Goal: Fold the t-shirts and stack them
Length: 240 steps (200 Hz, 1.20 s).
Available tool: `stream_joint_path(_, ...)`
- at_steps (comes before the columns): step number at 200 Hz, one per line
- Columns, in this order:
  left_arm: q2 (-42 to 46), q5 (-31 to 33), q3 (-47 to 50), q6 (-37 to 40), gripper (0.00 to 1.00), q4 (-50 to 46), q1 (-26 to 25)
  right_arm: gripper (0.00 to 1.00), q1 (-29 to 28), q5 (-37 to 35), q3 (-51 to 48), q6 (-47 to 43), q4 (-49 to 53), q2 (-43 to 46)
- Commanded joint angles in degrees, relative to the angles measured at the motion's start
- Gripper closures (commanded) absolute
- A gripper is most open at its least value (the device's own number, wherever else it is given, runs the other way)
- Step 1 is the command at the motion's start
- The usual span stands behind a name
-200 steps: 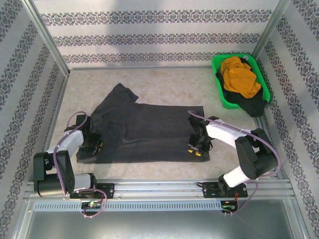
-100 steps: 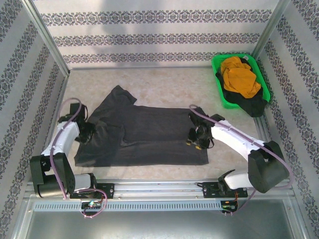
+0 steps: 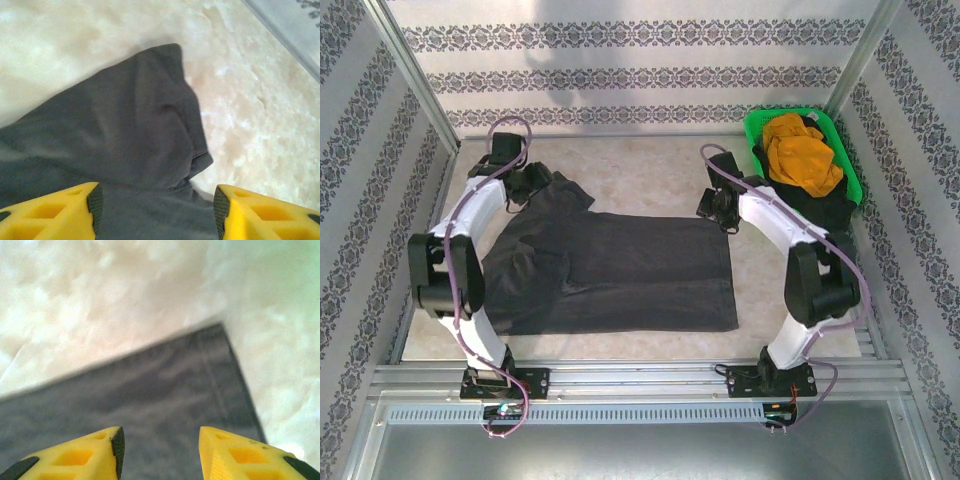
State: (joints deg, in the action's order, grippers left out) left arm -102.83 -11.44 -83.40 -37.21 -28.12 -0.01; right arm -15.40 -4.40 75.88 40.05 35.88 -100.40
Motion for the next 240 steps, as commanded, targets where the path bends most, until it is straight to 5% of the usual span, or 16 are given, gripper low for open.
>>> stream_joint_path(1,-4.7,-6.0,-5.4,7.2,0.37,4.2,-0.1,0.55,1.9,-4.8,4.2,-0.9,-0.3,-5.1)
stream_joint_path(84,-18.6,-7.4,-20.0,10.6,0.26,-0.2,0.5,0.56,4.1,-4.5,15.6,4.0,10.1,-20.8)
stream_joint_path(200,-26.6,-6.0,-28.0,9.4,0.25,-2.2,1.1,0.6,4.7,-5.8,23.7,3.1,17.9,-27.6)
stream_joint_path(240,-31.3,-1.9,-34.0,9.7,0.25,-6.4,1.1,0.94,4.6,-3.6,24.6,1.6,18.2,-27.8)
